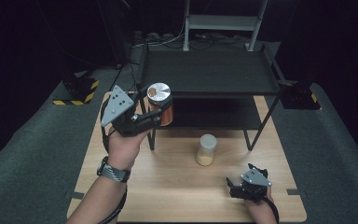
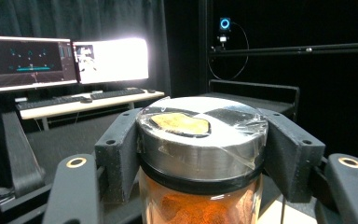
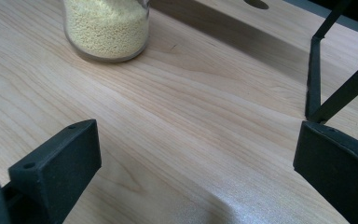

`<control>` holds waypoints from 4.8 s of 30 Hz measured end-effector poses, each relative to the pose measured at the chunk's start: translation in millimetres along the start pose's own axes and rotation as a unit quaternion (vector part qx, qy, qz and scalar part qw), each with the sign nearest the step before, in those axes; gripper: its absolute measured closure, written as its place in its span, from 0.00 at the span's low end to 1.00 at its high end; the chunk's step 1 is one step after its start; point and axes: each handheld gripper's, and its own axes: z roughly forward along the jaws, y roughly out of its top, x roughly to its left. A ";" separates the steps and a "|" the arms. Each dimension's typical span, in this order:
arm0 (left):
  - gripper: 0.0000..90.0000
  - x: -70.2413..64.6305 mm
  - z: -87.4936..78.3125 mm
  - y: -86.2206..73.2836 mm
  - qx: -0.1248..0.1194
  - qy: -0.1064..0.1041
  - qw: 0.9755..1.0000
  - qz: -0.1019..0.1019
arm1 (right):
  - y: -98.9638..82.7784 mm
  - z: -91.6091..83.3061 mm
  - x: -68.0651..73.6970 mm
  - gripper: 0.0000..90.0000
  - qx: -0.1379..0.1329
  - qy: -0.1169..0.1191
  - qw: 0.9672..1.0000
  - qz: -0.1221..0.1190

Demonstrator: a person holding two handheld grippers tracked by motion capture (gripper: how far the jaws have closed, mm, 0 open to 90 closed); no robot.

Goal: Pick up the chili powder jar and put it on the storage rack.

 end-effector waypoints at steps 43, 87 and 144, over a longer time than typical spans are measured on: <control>0.39 -0.7 97.4 16.3 -0.022 0.040 0.999 0.023 | -2.3 -0.8 -2.1 0.00 -0.006 0.003 1.000 0.006; 0.39 19.2 119.6 44.3 0.132 0.054 0.976 0.162 | -4.0 -1.6 -5.5 0.00 -0.010 0.009 1.000 0.014; 0.00 15.1 57.2 49.3 0.141 0.053 0.975 0.166 | -2.9 -1.4 -2.3 0.00 -0.008 0.003 1.000 0.007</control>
